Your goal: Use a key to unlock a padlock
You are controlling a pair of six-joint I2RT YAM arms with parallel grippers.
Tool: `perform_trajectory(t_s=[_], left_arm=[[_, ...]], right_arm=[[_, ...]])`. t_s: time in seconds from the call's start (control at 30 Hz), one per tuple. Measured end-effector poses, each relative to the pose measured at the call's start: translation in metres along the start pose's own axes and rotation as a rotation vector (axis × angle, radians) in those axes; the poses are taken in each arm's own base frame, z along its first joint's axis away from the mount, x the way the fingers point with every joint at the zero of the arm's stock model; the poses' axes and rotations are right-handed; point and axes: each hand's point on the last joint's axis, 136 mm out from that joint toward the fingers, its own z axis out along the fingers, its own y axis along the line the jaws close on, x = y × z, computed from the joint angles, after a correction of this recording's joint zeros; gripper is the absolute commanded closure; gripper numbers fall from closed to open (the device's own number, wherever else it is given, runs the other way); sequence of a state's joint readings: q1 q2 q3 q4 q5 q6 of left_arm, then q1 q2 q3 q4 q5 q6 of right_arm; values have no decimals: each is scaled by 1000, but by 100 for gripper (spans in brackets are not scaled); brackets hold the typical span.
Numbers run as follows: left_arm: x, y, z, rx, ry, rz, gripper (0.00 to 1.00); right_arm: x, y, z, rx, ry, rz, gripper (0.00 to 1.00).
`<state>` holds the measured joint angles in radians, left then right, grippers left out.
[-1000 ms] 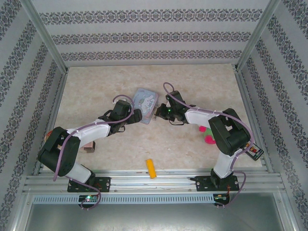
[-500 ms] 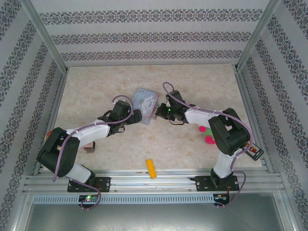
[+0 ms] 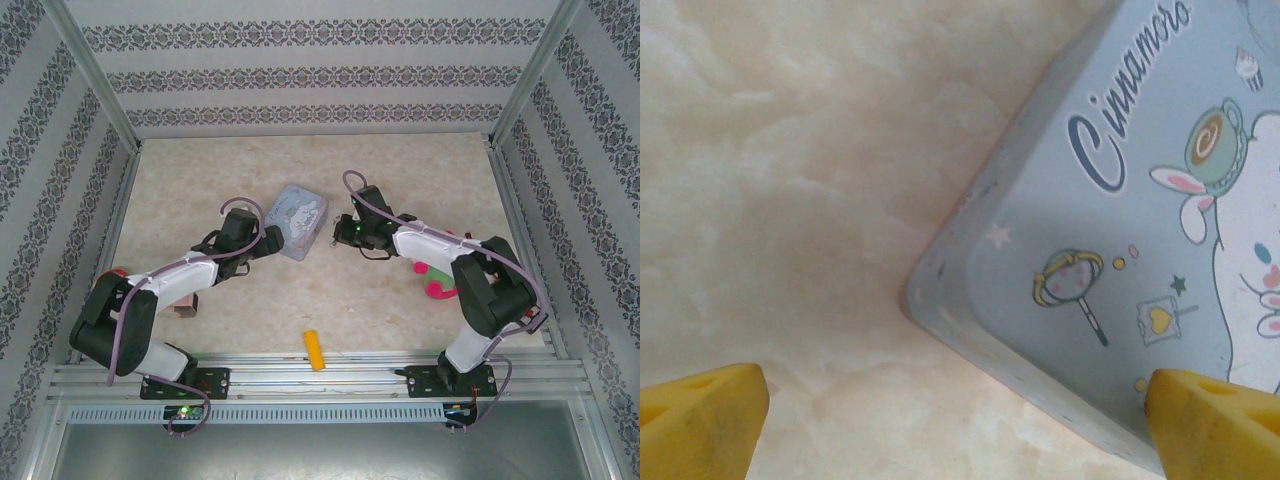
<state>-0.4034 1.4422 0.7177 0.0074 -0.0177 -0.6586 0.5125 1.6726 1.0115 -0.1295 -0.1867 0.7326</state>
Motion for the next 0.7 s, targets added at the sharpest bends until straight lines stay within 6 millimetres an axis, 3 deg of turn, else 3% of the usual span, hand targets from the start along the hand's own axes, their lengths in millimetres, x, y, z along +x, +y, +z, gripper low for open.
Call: perform_trajectory(t_s=[0.2, 0.53, 0.7], left_arm=[[-17, -2, -14, 23, -49, -19, 0], [-36, -4, -43, 47, -117, -34, 1], [-40, -6, -49, 56, -135, -35, 1]], right_arm=[[6, -8, -23, 56, 15, -55, 100], [50, -35, -40, 159, 207, -121, 100], [62, -51, -51, 232, 283, -154, 100]])
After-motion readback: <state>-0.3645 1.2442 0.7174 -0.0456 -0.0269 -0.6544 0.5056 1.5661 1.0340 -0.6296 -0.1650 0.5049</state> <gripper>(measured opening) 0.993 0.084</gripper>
